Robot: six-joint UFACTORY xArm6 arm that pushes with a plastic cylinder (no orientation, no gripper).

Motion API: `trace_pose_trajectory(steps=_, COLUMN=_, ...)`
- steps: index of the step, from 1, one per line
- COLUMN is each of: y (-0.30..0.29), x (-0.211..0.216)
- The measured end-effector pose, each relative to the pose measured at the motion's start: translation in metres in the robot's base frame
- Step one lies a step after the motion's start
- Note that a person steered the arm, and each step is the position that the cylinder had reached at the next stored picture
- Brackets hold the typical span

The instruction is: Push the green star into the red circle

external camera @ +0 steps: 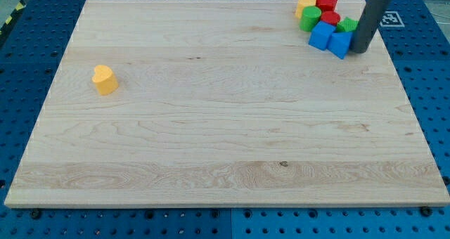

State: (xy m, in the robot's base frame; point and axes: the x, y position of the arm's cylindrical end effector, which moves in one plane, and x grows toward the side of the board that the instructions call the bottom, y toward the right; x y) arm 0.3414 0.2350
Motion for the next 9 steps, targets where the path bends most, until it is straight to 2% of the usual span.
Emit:
trace_pose_trajectory(steps=1, y=-0.001, x=0.0)
trace_pose_trajectory(steps=3, y=0.057, x=-0.014)
trace_pose_trajectory(steps=4, y=0.039, x=-0.045)
trace_pose_trajectory(steps=5, y=0.018, x=-0.052)
trace_pose_trajectory(steps=9, y=-0.006, x=-0.016)
